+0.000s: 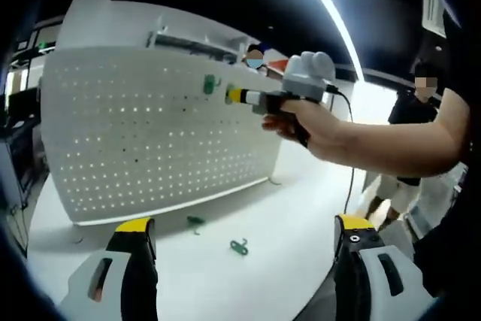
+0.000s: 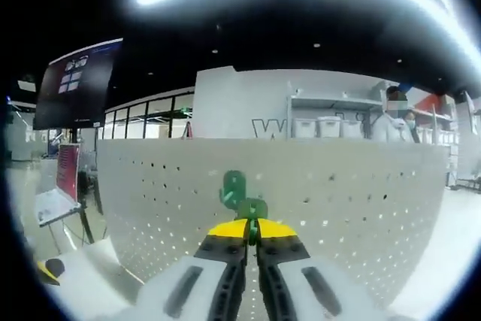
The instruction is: Insert the hook assembly into the mounting plate slot until the hook locks in place.
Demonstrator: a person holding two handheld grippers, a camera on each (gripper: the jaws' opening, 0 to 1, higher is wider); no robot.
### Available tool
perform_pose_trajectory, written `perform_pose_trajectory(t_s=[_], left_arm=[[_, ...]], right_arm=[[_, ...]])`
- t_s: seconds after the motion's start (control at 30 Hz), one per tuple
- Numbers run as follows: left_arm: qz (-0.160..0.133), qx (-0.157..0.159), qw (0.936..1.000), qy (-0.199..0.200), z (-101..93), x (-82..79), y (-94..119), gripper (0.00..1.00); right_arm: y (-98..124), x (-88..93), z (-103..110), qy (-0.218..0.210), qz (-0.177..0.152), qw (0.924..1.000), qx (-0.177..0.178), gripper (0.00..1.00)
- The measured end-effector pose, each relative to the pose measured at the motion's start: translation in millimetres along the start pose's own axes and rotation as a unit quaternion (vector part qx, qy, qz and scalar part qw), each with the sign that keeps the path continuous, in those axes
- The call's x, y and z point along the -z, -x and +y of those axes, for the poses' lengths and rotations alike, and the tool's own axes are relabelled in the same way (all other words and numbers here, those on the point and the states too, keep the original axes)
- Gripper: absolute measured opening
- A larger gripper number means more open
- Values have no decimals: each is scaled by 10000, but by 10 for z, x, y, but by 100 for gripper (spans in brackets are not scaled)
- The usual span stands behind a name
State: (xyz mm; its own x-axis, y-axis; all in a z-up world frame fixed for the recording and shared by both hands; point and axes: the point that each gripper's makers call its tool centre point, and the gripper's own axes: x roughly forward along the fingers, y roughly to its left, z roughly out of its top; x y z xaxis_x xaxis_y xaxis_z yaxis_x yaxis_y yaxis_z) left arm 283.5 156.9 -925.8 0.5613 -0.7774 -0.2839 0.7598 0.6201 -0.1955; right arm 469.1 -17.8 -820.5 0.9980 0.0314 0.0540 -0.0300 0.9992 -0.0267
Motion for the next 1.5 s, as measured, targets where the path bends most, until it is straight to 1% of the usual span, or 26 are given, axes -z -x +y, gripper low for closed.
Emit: perform_pose_trajectory(t_s=[0.03, 0.33, 0.53, 0.6, 0.77, 0.93, 1.1, 1.23, 1.27, 1.5], left_arm=[[0, -6, 10000, -1, 6, -4, 0, 100], [58, -63, 10000, 46, 86, 29, 6, 99], [68, -101, 9999, 88, 132, 52, 6, 98], [111, -120, 9998, 96, 142, 59, 7, 98], [91, -139, 9998, 64, 188, 27, -6, 98], [30, -210, 9997, 125, 239, 1, 8, 98], [81, -231, 9996, 156, 248, 46, 15, 97], [143, -265, 9993, 209, 275, 105, 29, 97], [176, -280, 9992, 202, 285, 122, 40, 97], [151, -387, 9989, 225, 349, 114, 84, 97]], right_arm=[[-28, -24, -29, 54, -52, 9999, 88, 0], [-176, -115, -158, -7, -215, 9993, 290, 0], [-242, -176, -200, 137, -333, 9987, 359, 0], [-247, -176, -212, 139, -338, 9986, 382, 0], [-270, -158, -231, 172, -362, 9983, 435, 0], [-290, -160, -239, 277, -380, 9978, 472, 0], [-284, -159, -239, 267, -445, 9972, 538, 0], [-306, -82, -248, 197, -363, 9975, 569, 0], [-315, -91, -250, 236, -386, 9974, 569, 0], [-326, -83, -265, 287, -384, 9973, 554, 0]])
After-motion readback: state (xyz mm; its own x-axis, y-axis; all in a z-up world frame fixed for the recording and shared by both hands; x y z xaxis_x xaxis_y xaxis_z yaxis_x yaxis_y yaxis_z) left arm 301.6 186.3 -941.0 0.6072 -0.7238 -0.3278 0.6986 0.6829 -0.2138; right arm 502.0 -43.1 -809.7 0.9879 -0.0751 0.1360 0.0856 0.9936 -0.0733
